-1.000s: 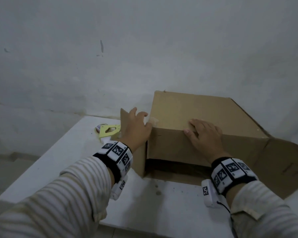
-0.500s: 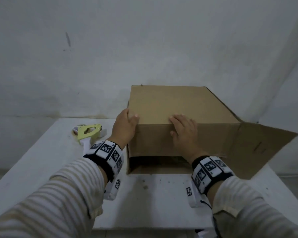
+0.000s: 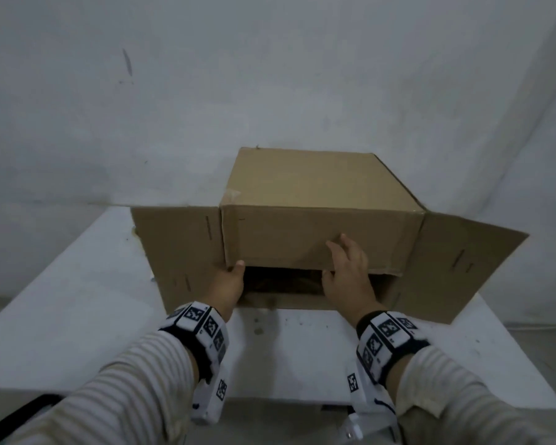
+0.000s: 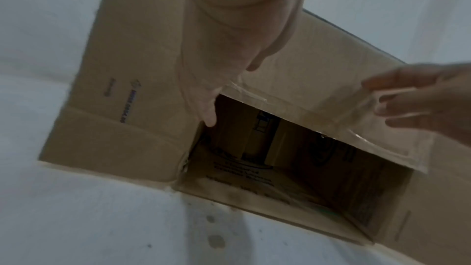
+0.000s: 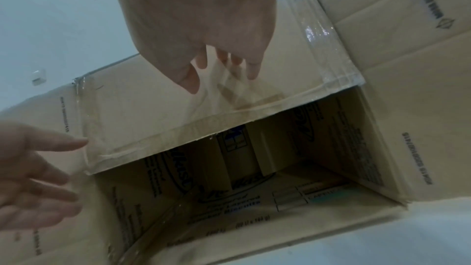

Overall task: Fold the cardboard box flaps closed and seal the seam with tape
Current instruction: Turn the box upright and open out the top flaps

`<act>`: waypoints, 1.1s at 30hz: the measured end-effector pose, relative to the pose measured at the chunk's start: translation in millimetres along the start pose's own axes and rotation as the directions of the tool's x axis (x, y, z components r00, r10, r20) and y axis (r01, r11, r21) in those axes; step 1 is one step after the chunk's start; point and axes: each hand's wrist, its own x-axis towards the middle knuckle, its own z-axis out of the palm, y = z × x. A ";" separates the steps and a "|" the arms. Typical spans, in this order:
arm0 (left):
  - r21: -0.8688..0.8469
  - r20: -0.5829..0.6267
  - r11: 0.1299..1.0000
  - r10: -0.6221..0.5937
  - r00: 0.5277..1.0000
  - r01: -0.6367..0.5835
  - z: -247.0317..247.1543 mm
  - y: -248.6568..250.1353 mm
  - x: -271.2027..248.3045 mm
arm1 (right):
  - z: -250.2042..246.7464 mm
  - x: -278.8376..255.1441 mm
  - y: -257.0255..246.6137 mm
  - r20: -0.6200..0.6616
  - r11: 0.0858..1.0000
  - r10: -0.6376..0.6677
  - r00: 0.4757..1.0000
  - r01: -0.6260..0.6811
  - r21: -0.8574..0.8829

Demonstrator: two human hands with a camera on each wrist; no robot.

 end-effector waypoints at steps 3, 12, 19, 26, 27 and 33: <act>-0.353 0.208 0.919 -0.103 0.973 0.173 14.6 8.1 -17.2 | -6.1 -9.1 4.9 0.081 0.999 -0.030 0.996 0.033 -0.032; -0.743 0.037 0.658 -0.142 0.989 0.123 36.0 17.9 -50.3 | -21.7 -18.6 17.1 0.144 0.956 -0.191 0.971 0.218 -0.198; -0.641 -0.406 0.733 -0.074 0.911 -0.227 36.2 23.0 -93.0 | -32.8 -25.7 20.1 0.050 0.859 -0.359 0.932 0.351 -0.374; -0.234 -0.605 0.771 0.361 0.709 -0.592 23.8 72.9 -137.7 | -102.0 0.7 -15.5 -0.274 0.808 -0.565 0.778 0.454 -0.375; -0.198 -0.614 0.748 0.409 0.675 -0.633 21.8 82.0 -138.5 | -110.4 5.7 -19.3 -0.313 0.800 -0.579 0.753 0.450 -0.397; 0.066 -0.537 0.647 0.665 0.519 -0.760 16.5 120.2 -120.9 | -137.3 41.8 -25.7 -0.570 0.831 -0.554 0.607 0.453 -0.324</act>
